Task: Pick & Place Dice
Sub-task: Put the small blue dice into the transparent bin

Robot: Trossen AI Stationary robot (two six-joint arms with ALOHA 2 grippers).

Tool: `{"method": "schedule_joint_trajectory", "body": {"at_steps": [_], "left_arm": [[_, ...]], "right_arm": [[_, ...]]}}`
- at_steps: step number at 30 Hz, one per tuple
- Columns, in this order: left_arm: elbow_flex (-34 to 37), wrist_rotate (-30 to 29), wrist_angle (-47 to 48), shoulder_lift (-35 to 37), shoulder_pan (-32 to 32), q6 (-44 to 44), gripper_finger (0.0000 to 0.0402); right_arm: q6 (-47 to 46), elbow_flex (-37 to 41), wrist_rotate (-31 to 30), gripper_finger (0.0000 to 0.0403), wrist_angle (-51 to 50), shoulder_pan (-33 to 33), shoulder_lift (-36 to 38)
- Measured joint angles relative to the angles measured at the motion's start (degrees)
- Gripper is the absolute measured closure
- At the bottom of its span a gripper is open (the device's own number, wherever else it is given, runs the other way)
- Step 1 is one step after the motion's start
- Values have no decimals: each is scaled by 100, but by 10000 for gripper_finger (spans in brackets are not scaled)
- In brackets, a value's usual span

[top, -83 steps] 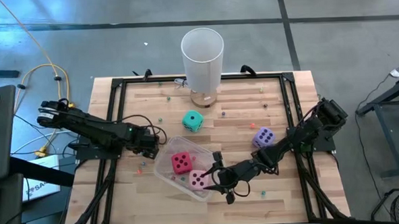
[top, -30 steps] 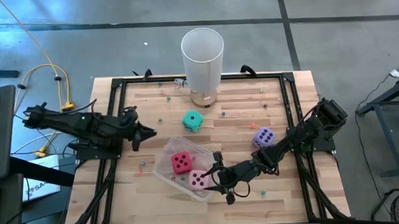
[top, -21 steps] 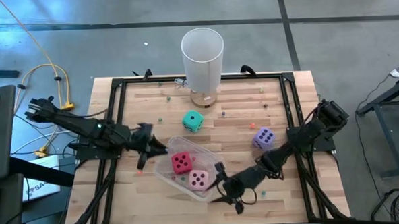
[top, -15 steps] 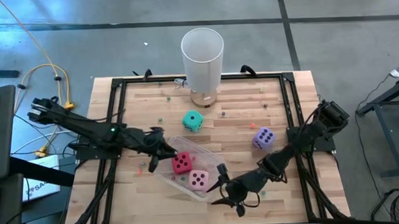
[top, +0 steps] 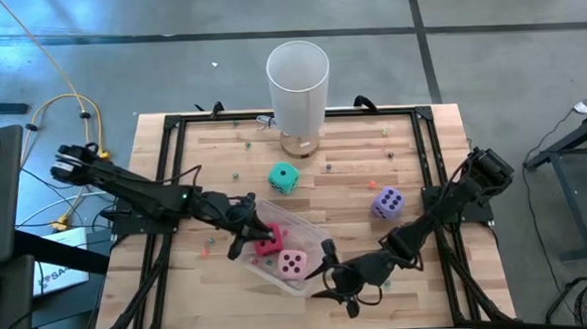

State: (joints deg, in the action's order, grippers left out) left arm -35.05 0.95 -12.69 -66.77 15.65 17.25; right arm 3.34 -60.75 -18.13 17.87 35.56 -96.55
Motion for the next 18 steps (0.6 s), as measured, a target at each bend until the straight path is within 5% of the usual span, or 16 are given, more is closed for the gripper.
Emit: {"method": "schedule_joint_trajectory", "body": {"at_steps": [11, 18], "left_arm": [[0, -918, -164, -52, 319, -607, 333], [0, -1392, -161, -52, 686, -965, 286]], "right_arm": [[-358, 0, -127, 211, -99, -3, 0], [-357, 0, -125, 211, -99, -5, 0]]}}
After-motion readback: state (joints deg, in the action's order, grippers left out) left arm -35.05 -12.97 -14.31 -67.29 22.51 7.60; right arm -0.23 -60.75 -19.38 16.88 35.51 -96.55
